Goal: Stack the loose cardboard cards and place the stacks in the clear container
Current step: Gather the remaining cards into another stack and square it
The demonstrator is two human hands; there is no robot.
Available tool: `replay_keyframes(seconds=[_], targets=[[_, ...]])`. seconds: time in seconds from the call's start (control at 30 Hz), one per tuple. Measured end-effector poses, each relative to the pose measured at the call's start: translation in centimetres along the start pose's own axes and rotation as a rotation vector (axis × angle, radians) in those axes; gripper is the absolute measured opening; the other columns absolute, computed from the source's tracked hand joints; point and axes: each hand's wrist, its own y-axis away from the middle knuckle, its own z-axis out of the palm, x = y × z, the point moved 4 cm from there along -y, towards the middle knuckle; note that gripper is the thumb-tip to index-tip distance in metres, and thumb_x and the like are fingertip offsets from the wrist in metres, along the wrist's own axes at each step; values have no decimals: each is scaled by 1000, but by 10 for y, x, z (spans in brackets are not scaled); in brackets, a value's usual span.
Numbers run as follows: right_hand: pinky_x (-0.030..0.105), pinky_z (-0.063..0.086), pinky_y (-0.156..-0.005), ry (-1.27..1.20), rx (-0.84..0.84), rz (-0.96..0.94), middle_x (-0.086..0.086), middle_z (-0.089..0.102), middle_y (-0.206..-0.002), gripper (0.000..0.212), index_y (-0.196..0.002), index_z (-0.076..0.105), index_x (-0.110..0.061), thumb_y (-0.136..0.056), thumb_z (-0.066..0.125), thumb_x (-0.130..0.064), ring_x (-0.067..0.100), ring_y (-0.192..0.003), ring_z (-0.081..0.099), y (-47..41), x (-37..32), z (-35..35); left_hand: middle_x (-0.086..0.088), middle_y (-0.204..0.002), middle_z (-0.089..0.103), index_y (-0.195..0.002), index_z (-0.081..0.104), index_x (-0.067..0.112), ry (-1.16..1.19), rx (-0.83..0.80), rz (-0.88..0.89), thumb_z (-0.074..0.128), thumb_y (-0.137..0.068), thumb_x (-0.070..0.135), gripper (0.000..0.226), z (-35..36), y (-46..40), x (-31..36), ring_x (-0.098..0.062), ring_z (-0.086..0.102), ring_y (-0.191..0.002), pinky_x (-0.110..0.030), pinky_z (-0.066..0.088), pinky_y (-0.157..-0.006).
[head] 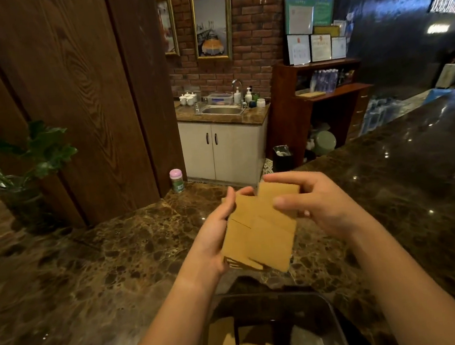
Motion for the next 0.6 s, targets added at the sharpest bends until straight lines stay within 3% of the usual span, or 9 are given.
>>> replay_keyframes(seconds=[0.1, 0.2, 0.27, 0.37, 0.47, 0.53, 0.6], targets=[[28, 59, -71, 311, 30, -58, -12, 71, -104, 38, -112, 70, -31, -78, 83, -22, 6, -93, 68, -6, -5, 12, -22, -102, 73, -113, 73, 14, 73, -70, -70, 57, -87, 48, 46, 12, 1, -11, -34, 73, -79, -45, 61, -66], [25, 49, -88, 495, 215, -176, -19, 54, -121, 43, -117, 64, -36, -78, 82, -33, -2, -104, 54, -4, 2, 22, -23, -114, 68, -124, 66, 21, 133, -79, 42, 63, -84, 31, 42, 13, -2, -9, -32, 71, -83, -44, 61, -68], [25, 44, -92, 510, 326, -138, -17, 42, -131, 58, -132, 53, -39, -79, 78, -42, 2, -114, 46, 0, 9, 25, -19, -105, 70, -125, 64, 27, 122, -41, 129, 65, -80, 23, 46, 8, -5, -8, -28, 71, -82, -42, 60, -67], [24, 48, -83, 175, 423, 63, -16, 47, -127, 64, -142, 39, -38, -87, 68, -49, 3, -109, 52, 12, 25, 33, -14, -99, 70, -120, 63, 23, 192, -1, 242, 69, -78, 27, 43, 5, -7, -4, -27, 69, -84, -47, 58, -75], [37, 58, -80, -467, 368, 316, 2, 68, -120, 48, -138, 47, -27, -96, 56, -48, 19, -104, 68, 23, 46, 54, -13, -101, 69, -119, 59, 20, 219, 51, 453, 70, -77, 26, 44, 6, -6, 5, -25, 69, -83, -48, 58, -78], [48, 54, -94, -835, 283, 421, 14, 71, -118, 41, -126, 62, -19, -98, 51, -46, 32, -111, 66, 24, 52, 72, -14, -107, 67, -118, 58, 20, 39, 128, 638, 73, -78, 24, 44, 7, -4, 7, -27, 69, -89, -49, 56, -86], [52, 46, -104, -993, 276, 413, 15, 71, -120, 37, -123, 67, -17, -99, 51, -41, 33, -117, 62, 20, 52, 80, -9, -115, 66, -119, 58, 28, -298, 184, 790, 75, -81, 22, 42, 13, -2, 1, -26, 67, -101, -46, 55, -93]])
